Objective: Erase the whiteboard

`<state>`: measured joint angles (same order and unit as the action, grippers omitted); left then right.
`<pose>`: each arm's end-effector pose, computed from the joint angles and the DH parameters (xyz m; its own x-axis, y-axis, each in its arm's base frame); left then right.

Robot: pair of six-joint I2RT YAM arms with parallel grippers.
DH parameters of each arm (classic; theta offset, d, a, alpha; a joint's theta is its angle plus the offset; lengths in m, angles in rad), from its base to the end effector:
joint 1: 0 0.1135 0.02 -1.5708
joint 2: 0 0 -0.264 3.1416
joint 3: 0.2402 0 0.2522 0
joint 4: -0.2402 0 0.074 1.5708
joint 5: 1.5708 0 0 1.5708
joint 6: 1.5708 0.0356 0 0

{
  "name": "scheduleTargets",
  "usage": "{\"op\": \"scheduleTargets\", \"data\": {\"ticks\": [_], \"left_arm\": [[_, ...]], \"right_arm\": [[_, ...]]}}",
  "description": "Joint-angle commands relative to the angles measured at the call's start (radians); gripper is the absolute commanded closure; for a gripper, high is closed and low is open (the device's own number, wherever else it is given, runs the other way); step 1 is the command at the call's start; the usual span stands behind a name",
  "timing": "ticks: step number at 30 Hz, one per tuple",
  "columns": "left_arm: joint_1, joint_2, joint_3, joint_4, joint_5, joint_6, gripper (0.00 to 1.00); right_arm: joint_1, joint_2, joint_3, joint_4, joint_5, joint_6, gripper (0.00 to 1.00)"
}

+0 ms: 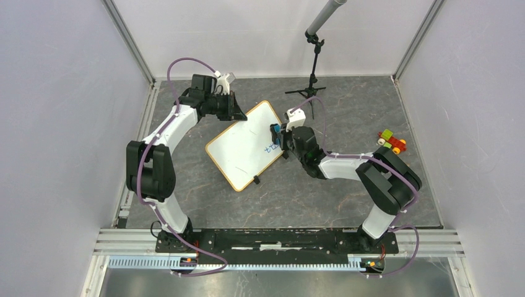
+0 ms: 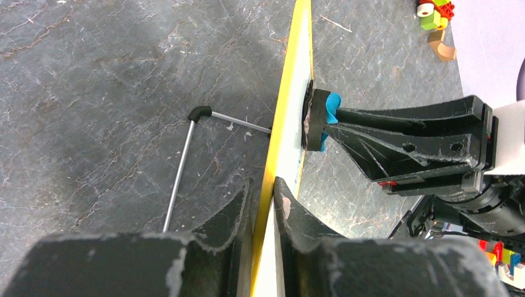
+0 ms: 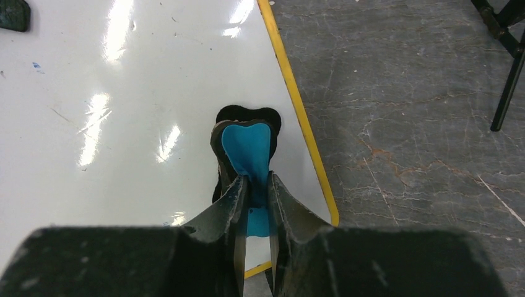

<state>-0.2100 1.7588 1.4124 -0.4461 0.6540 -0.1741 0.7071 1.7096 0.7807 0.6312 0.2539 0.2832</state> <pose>0.3788 -0.1029 0.2733 -0.7870 0.0272 -0.6164 0.4537 0.7025 -0.5483 0.2756 0.2238 0.1829 -0.3388 0.0663 -0.9385 -0.3661 0.9096 0.1964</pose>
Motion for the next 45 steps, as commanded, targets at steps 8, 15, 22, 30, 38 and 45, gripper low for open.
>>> {"op": "scheduleTargets", "data": {"ticks": [8,15,22,30,38,45], "left_arm": [[-0.022,0.014,0.006,-0.085,-0.011,0.018,0.98],[-0.022,0.025,0.014,-0.097,-0.017,0.025,0.98],[-0.022,0.025,0.016,-0.097,-0.016,0.025,0.98],[-0.022,0.020,0.013,-0.097,-0.014,0.025,0.98],[-0.022,0.012,0.014,-0.097,-0.010,0.022,0.98],[-0.022,0.019,0.015,-0.097,-0.016,0.024,0.98]], "right_arm": [[0.220,0.001,0.004,0.011,-0.028,-0.207,0.79],[0.208,-0.016,-0.009,-0.014,0.085,-0.225,0.78],[0.025,-0.003,-0.031,-0.049,0.050,-0.052,0.78],[-0.012,-0.010,-0.002,-0.096,0.097,-0.061,0.78],[0.147,-0.016,-0.012,-0.095,0.073,-0.105,0.78],[0.259,-0.001,0.016,-0.073,0.061,-0.174,0.78]]}}
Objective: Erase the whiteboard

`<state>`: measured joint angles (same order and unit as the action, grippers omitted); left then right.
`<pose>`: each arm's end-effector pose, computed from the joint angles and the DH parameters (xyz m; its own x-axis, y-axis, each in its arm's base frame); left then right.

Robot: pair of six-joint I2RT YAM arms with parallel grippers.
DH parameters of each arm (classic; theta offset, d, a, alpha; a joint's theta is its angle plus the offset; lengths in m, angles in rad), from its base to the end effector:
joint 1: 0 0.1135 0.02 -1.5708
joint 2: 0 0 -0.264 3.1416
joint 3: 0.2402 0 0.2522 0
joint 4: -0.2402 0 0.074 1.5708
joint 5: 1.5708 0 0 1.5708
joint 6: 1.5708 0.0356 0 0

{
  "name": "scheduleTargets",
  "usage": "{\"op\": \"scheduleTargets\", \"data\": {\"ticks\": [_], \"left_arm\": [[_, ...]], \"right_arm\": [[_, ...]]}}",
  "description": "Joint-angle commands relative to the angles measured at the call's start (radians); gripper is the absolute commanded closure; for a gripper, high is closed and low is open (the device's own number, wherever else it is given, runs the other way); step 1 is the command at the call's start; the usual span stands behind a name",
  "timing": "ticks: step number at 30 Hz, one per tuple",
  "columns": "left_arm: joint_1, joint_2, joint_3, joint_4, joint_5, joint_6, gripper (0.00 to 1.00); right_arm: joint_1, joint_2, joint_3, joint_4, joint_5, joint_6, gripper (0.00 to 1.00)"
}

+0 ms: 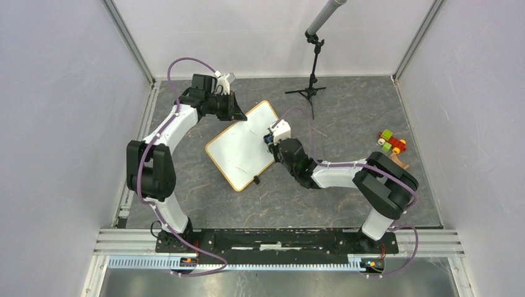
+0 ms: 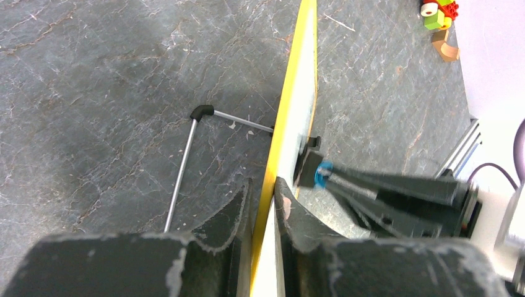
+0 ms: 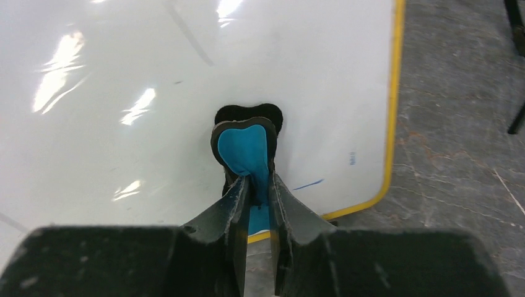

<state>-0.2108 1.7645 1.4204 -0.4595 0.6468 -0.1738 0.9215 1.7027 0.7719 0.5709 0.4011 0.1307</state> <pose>0.3796 -0.1032 0.2727 -0.7929 0.0286 -0.6086 0.4456 0.7084 -0.5473 0.2221 0.2696 0.1770 -0.2779 -0.1676 -0.9459 -0.4802 0.8770 -0.0143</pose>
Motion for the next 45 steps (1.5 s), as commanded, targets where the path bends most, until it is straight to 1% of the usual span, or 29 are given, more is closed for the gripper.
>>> {"op": "scheduleTargets", "data": {"ticks": [1,3,5,9,11,16,20,24,27,35,38,41,45], "left_arm": [[-0.021,0.013,0.006,-0.084,-0.008,0.023,0.98],[-0.021,0.014,0.006,-0.084,-0.009,0.023,0.98],[-0.021,0.015,0.007,-0.084,-0.010,0.023,0.98],[-0.021,0.016,0.006,-0.084,-0.013,0.024,0.98],[-0.021,0.015,0.005,-0.084,-0.012,0.025,0.98],[-0.021,0.015,0.003,-0.084,-0.011,0.025,0.98],[-0.024,0.010,0.004,-0.084,-0.006,0.023,0.98],[-0.025,0.001,0.004,-0.084,-0.003,0.023,0.98],[-0.028,0.000,0.003,-0.084,-0.004,0.023,0.98],[-0.034,-0.002,0.000,-0.084,-0.011,0.025,0.98],[-0.034,-0.002,0.000,-0.083,-0.012,0.025,0.98],[-0.034,-0.003,0.000,-0.084,-0.012,0.025,0.98],[-0.035,-0.004,0.002,-0.084,-0.010,0.025,0.98]], "right_arm": [[0.044,-0.002,0.014,-0.005,-0.073,-0.017,0.78],[0.032,-0.020,-0.008,0.010,-0.041,-0.015,0.77],[-0.004,-0.043,-0.036,0.029,-0.042,0.008,0.77],[-0.133,-0.052,-0.086,0.058,-0.102,0.101,0.77],[-0.190,-0.041,-0.077,0.041,-0.112,0.131,0.77],[-0.260,-0.004,-0.036,0.021,-0.126,0.165,0.77],[-0.251,0.000,-0.023,0.025,-0.164,0.152,0.78],[-0.193,-0.016,-0.031,0.058,-0.191,0.104,0.78],[-0.163,-0.021,-0.039,0.123,-0.259,0.079,0.78],[-0.158,0.002,-0.042,0.285,-0.445,0.086,0.77],[-0.162,0.007,-0.043,0.288,-0.420,0.105,0.77],[-0.189,0.018,-0.033,0.227,-0.327,0.155,0.78],[-0.240,0.014,-0.066,0.233,-0.334,0.217,0.78]]}}
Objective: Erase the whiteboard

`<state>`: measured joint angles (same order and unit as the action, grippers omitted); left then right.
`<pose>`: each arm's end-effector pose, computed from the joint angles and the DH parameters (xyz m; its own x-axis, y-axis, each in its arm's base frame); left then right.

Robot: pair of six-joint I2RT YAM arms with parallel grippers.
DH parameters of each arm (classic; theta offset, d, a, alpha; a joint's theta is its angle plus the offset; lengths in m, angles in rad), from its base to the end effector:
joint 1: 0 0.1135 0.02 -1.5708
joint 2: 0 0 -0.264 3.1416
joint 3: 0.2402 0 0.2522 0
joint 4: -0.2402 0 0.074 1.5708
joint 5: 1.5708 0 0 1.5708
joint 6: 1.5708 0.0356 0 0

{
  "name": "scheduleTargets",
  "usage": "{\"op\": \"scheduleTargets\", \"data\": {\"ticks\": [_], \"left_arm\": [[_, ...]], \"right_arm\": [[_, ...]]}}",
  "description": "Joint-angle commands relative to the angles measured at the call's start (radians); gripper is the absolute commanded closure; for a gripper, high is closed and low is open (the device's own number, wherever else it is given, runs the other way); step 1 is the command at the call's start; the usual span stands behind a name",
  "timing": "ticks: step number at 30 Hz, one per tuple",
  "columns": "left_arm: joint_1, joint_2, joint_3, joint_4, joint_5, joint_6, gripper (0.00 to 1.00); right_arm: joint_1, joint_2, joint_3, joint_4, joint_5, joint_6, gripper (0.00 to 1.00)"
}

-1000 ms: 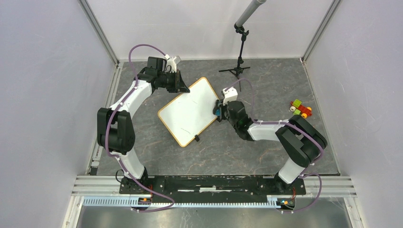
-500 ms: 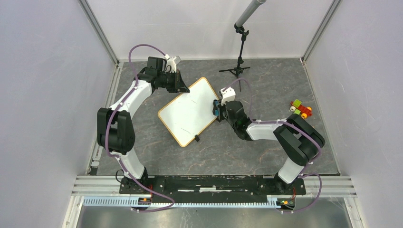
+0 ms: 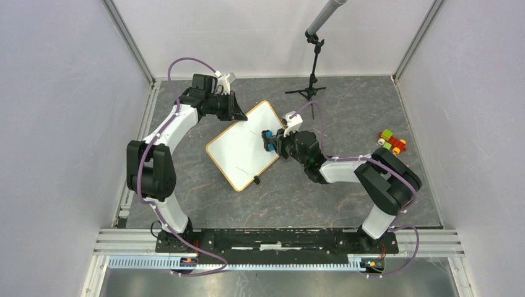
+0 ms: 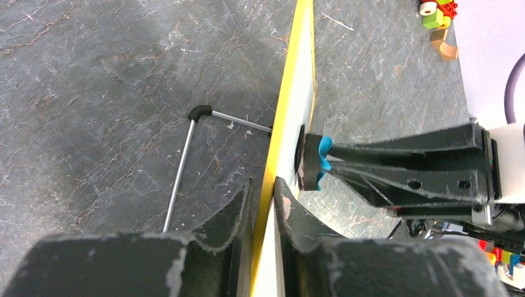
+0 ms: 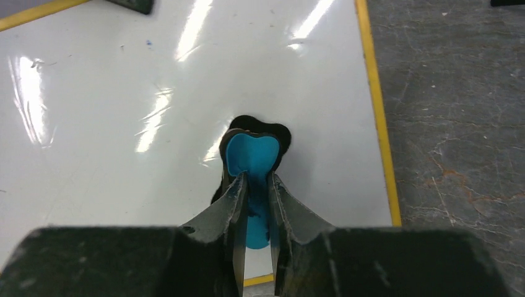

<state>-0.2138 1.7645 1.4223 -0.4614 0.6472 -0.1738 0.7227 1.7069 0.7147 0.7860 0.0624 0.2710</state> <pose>0.3793 -0.1043 0.2732 -0.7929 0.0310 -0.6086 0.4479 0.7068 -0.5475 0.2619 0.2280 0.1804 -0.3124 0.0807 -0.9465 -0.5508 0.7964 0.2497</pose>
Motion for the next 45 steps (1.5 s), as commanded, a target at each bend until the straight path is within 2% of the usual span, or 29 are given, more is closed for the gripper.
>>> {"op": "scheduleTargets", "data": {"ticks": [1,6,15,20,25,33,39,45], "left_arm": [[-0.031,-0.005,0.000,-0.082,-0.011,0.025,0.98],[-0.032,-0.010,0.000,-0.082,-0.008,0.023,0.98],[-0.033,-0.010,-0.003,-0.082,-0.007,0.023,0.98],[-0.035,-0.008,-0.002,-0.082,-0.009,0.025,0.98],[-0.035,-0.007,-0.002,-0.082,-0.008,0.023,0.98],[-0.035,-0.006,-0.002,-0.082,-0.008,0.023,0.98],[-0.038,-0.006,-0.002,-0.082,-0.008,0.023,0.98],[-0.042,-0.008,-0.004,-0.082,-0.013,0.025,0.98]], "right_arm": [[-0.042,0.003,-0.015,0.016,0.006,0.073,0.78],[-0.042,-0.010,-0.031,0.004,0.013,0.076,0.75],[-0.041,0.037,0.006,0.047,-0.108,0.078,0.59],[-0.041,0.003,-0.041,0.141,-0.154,0.083,0.47],[-0.041,-0.030,-0.070,0.190,-0.184,0.076,0.42],[-0.039,-0.007,-0.025,0.045,-0.074,0.082,0.43],[-0.022,0.008,-0.012,0.028,-0.077,0.084,0.49],[-0.017,0.035,0.041,-0.011,-0.032,0.072,0.60]]}}
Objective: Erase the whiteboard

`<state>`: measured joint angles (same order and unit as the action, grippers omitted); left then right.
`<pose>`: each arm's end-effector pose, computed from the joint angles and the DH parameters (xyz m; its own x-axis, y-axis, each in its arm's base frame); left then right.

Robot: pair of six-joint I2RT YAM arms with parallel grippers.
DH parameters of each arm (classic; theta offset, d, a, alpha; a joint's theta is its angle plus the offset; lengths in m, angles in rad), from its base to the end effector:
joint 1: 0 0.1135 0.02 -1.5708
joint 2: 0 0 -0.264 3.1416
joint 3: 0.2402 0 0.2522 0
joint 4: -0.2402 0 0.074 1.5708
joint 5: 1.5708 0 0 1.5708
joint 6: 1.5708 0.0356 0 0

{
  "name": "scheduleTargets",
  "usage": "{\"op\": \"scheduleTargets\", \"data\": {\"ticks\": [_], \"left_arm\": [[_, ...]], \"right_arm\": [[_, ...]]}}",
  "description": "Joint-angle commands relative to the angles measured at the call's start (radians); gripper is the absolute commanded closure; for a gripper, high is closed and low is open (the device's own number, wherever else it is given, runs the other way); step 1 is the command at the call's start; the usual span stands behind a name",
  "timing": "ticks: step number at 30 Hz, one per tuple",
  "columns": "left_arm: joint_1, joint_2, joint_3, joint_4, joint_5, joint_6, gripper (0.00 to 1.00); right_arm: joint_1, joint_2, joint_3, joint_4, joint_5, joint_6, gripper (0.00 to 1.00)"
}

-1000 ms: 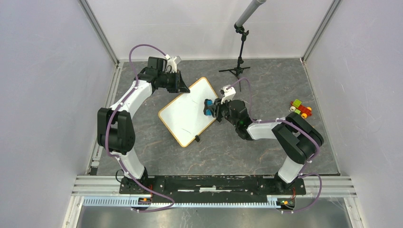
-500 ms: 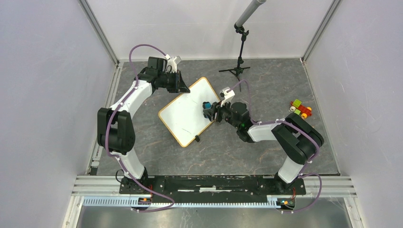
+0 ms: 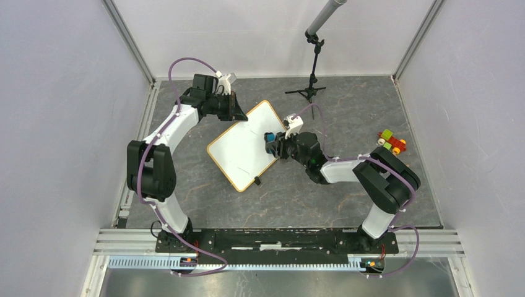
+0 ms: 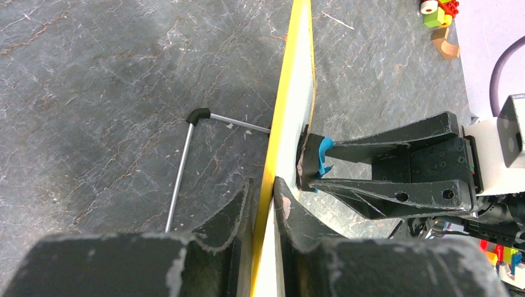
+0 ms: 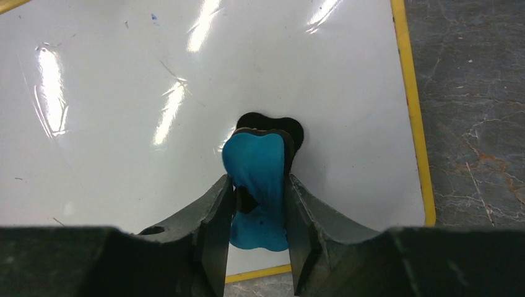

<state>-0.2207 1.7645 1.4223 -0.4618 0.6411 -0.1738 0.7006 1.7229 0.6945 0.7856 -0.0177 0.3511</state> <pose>0.3787 -0.1068 0.2730 -0.7924 0.0358 -0.6089 0.4501 0.7080 -0.5442 0.2627 0.2224 0.1693 -0.3988 0.1135 -0.9100 -0.5544 0.7606 0.3378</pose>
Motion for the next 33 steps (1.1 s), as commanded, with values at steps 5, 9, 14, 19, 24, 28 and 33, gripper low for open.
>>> {"op": "scheduleTargets", "data": {"ticks": [5,9,14,19,24,28,33], "left_arm": [[-0.035,-0.007,-0.003,-0.082,-0.009,0.026,0.98],[-0.035,-0.008,-0.003,-0.083,-0.011,0.027,0.98],[-0.035,-0.005,0.001,-0.090,-0.015,0.033,0.98],[-0.035,-0.005,0.000,-0.090,-0.017,0.033,0.98],[-0.037,-0.012,0.002,-0.090,-0.014,0.031,0.98],[-0.049,-0.031,-0.003,-0.090,-0.025,0.042,0.98],[-0.068,-0.040,-0.003,-0.090,-0.032,0.049,0.98]], "right_arm": [[-0.003,0.031,0.077,-0.035,0.106,0.002,0.65],[-0.041,0.032,0.060,-0.051,0.137,0.072,0.68],[-0.122,0.044,0.005,0.004,0.067,0.174,0.68],[-0.148,0.045,0.002,0.012,0.027,0.181,0.69],[-0.113,0.041,0.093,-0.038,0.031,0.101,0.68],[-0.052,0.074,0.222,-0.130,0.043,0.036,0.69],[0.038,0.113,0.342,-0.208,0.056,-0.041,0.68]]}}
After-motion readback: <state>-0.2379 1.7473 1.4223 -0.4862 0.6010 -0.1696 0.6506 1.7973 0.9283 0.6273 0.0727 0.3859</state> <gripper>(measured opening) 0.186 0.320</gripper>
